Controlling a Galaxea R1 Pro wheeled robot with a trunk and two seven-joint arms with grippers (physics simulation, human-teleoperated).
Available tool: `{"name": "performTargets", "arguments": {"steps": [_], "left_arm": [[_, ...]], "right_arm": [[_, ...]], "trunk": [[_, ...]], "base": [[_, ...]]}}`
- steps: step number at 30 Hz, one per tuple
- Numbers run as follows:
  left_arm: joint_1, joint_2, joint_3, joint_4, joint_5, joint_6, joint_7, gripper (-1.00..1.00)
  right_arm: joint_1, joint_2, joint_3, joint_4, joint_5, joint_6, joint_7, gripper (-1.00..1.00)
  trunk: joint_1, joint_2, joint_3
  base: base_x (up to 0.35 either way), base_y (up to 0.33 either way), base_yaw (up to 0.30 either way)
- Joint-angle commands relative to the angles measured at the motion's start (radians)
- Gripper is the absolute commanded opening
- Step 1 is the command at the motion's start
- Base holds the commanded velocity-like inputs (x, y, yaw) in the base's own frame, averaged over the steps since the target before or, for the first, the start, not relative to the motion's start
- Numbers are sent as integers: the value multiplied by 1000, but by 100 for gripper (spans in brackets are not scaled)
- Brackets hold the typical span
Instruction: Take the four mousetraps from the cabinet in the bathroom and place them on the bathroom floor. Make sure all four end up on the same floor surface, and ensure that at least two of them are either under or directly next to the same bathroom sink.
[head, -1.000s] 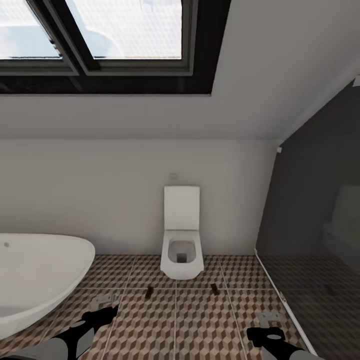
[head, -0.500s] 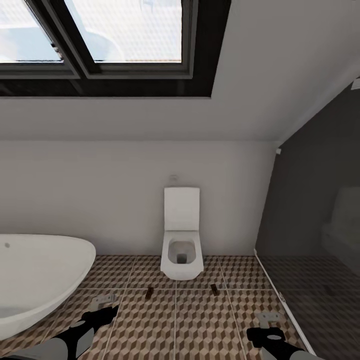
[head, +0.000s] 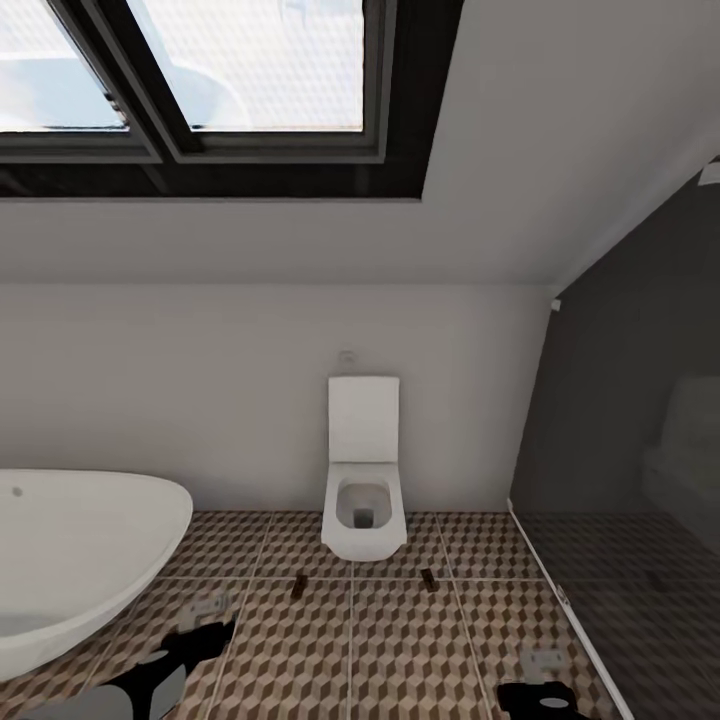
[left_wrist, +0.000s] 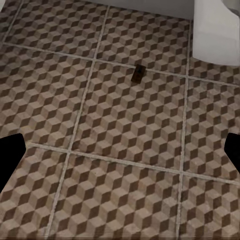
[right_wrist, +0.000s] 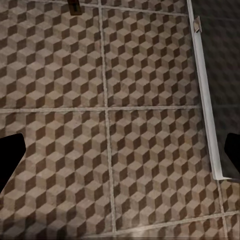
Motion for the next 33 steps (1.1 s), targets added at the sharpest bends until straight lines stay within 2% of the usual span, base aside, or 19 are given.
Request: {"name": "performTargets", "arguments": {"steps": [1,14,22,33], "left_arm": [[2,0,-8,2,11,-3,-5,100],[28,0,-8,2,11,-3,-9,100],[32,-1,-9,2,11,-3,-9,100],[33,-1,-9,2,11,-3,-9,100]], "right_arm": [[2,0,-8,3,10,-5,-3,100],[26,5,-8,3,11,-3,-1,100],[28,6,-8,3,11,-3,0,100],[29,6,-8,3,11,4,1,100]], "trunk": [[-3,5,1],[-53,96,42],[-53,96,40],[-53,96,26]], "base": [[0,0,0],[0,0,0],[0,0,0],[0,0,0]]}}
